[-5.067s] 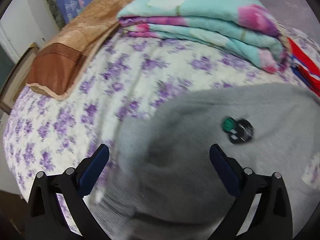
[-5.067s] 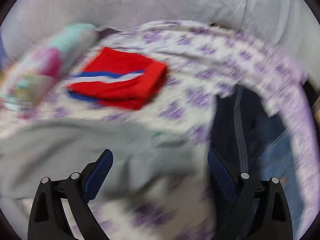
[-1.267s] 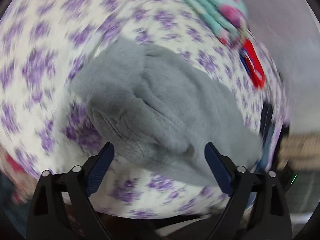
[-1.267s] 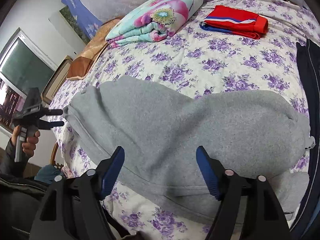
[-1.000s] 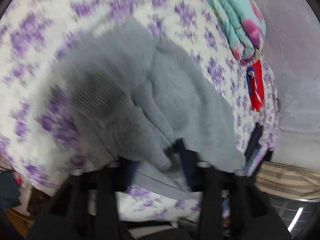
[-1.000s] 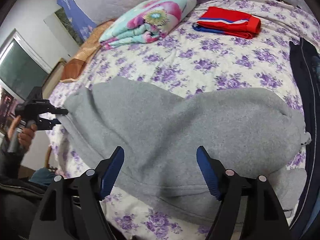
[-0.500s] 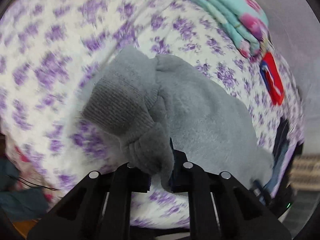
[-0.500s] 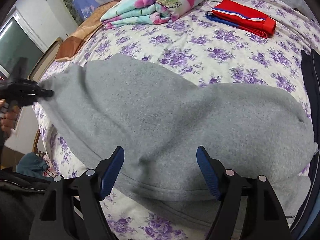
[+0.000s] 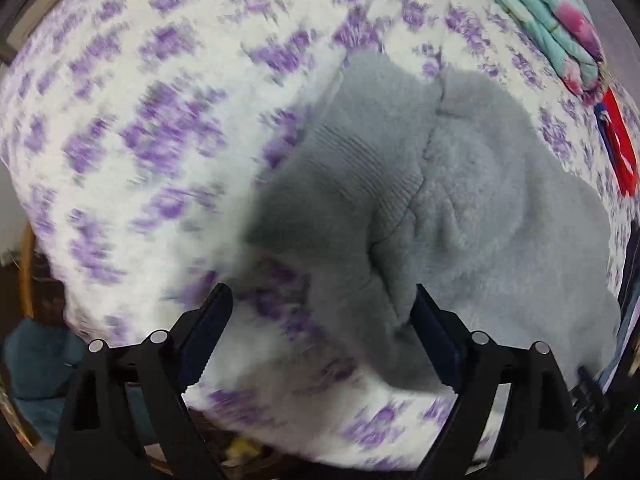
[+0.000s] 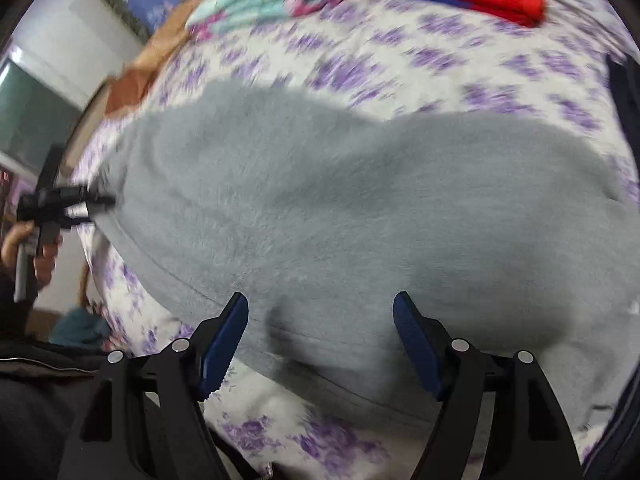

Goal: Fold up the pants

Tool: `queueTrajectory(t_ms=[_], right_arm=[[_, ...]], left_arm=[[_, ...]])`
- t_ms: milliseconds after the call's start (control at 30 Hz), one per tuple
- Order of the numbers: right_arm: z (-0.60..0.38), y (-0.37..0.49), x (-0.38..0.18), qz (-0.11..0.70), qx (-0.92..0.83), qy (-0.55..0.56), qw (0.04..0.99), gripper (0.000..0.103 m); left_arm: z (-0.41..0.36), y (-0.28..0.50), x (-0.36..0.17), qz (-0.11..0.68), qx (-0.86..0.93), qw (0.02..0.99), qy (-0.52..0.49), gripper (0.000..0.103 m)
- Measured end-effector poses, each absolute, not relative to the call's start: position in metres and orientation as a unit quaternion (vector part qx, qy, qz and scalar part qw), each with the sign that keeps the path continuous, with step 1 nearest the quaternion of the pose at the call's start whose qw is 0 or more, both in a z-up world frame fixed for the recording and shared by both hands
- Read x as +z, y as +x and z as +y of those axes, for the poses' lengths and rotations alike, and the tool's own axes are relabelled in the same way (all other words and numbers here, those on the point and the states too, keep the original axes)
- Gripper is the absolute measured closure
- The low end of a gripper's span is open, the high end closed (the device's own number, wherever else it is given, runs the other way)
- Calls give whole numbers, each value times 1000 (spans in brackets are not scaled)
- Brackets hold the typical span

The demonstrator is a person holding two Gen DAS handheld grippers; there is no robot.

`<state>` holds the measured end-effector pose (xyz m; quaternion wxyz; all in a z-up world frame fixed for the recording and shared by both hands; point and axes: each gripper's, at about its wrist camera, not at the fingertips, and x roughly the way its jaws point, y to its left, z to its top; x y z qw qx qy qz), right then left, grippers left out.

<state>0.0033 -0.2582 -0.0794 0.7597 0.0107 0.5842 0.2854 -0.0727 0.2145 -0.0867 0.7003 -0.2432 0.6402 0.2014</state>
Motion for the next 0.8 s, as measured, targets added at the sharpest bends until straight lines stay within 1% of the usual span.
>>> queueTrajectory(t_ms=[100, 200, 267, 300, 333, 400, 467, 500, 533, 567, 633, 700, 733, 800], right_arm=[[-305, 6, -62, 561, 237, 54, 792, 27], [-362, 16, -54, 545, 137, 100, 821, 27], [-396, 22, -56, 539, 87, 155, 824, 27], [-407, 25, -59, 540, 72, 182, 819, 27], [-413, 28, -62, 539, 70, 204, 814, 27], [-416, 37, -69, 537, 64, 212, 814, 27], [-408, 50, -76, 538, 64, 201, 816, 28], [-404, 58, -82, 540, 65, 202, 814, 40], [-401, 65, -87, 546, 64, 202, 810, 74], [-399, 71, -93, 560, 57, 196, 803, 88], [-397, 73, -82, 549, 47, 191, 812, 92], [-392, 65, -53, 517, 66, 190, 832, 92], [-391, 56, -29, 498, 88, 194, 841, 92], [-393, 39, 1, 483, 110, 195, 847, 92]], left_arm=[[227, -83, -53, 615, 227, 722, -224, 17], [231, -88, -24, 577, 258, 750, -197, 17], [209, -82, -10, 545, 207, 791, -183, 16], [195, -77, -8, 536, 175, 808, -170, 10], [179, -69, -10, 537, 143, 818, -149, 6], [152, -57, -28, 570, 114, 807, -103, 6], [141, -48, -58, 607, 119, 781, -84, 6], [140, -46, -70, 617, 140, 771, -75, 6], [141, -44, -81, 622, 162, 764, -63, 6], [141, -42, -89, 624, 175, 760, -52, 5], [136, -39, -94, 624, 182, 759, -32, 4], [136, -36, -94, 631, 176, 755, -21, 4], [139, -36, -94, 633, 173, 754, -27, 4], [144, -36, -97, 639, 167, 750, -40, 4]])
